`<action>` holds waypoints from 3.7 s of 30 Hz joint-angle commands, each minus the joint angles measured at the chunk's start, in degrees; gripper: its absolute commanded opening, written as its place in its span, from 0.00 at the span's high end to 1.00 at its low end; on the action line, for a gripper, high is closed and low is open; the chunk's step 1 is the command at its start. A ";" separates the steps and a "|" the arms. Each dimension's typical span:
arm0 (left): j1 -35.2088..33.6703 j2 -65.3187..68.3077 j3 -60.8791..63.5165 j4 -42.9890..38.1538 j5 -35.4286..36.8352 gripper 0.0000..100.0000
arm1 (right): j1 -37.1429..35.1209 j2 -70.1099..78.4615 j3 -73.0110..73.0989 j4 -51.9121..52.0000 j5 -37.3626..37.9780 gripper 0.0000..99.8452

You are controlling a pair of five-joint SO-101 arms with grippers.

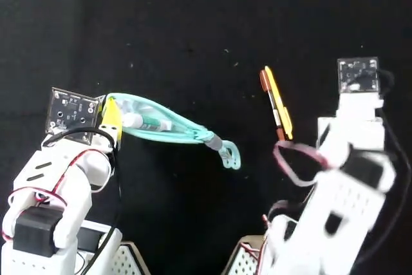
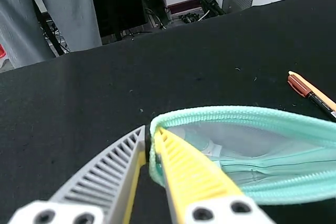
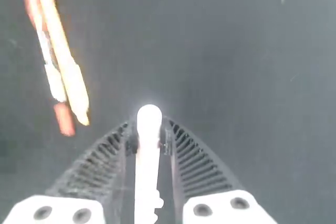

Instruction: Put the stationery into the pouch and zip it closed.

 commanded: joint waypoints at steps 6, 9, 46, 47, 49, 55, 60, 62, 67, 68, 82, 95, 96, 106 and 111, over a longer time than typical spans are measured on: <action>0.57 2.02 10.15 0.88 -0.09 0.97 | -17.67 -17.71 -18.77 10.37 -13.45 0.99; 0.57 2.02 10.15 0.88 -0.09 0.97 | -25.32 -14.55 -26.33 13.45 -16.09 0.99; 0.57 2.02 10.07 0.88 -0.09 0.97 | -72.18 17.45 -55.16 -1.14 -21.71 0.99; 0.57 2.02 9.98 0.88 -0.09 0.97 | -72.18 18.07 -55.16 -1.67 -21.63 0.99; 0.57 2.02 9.71 0.97 -0.09 0.97 | -72.09 19.47 -55.16 -2.20 -21.63 0.99; 0.57 2.02 7.08 3.08 0.18 0.97 | -70.59 22.37 -53.58 -2.37 -20.04 0.99; 0.57 2.02 1.63 8.53 0.26 0.97 | -66.90 21.76 -45.58 -7.21 -15.47 0.99; 0.57 2.02 1.01 8.88 0.26 0.97 | -65.49 20.62 -41.01 -10.64 -13.98 0.99; 0.40 2.11 -1.10 9.05 0.00 0.97 | -64.18 14.46 -28.53 -17.23 -8.26 0.99; 0.22 2.11 -1.80 9.05 -0.09 0.97 | -64.26 12.88 -26.24 -17.49 -7.12 0.99; 0.40 23.74 -10.68 10.90 0.09 0.97 | -67.16 -8.22 -5.41 -17.58 -5.89 0.99; 0.57 18.81 -7.52 10.64 0.18 0.97 | -67.52 -8.13 -4.79 -17.14 -5.89 0.92; 0.57 18.81 -7.52 10.64 0.18 0.97 | -67.52 -8.13 -5.23 -17.14 -5.89 0.92; 0.57 18.81 -7.52 10.64 0.18 0.97 | -67.52 -8.13 -15.16 -4.31 -6.33 0.78; 0.57 18.81 -7.43 10.64 0.09 0.97 | -67.25 -8.13 -20.79 -1.41 -6.33 0.78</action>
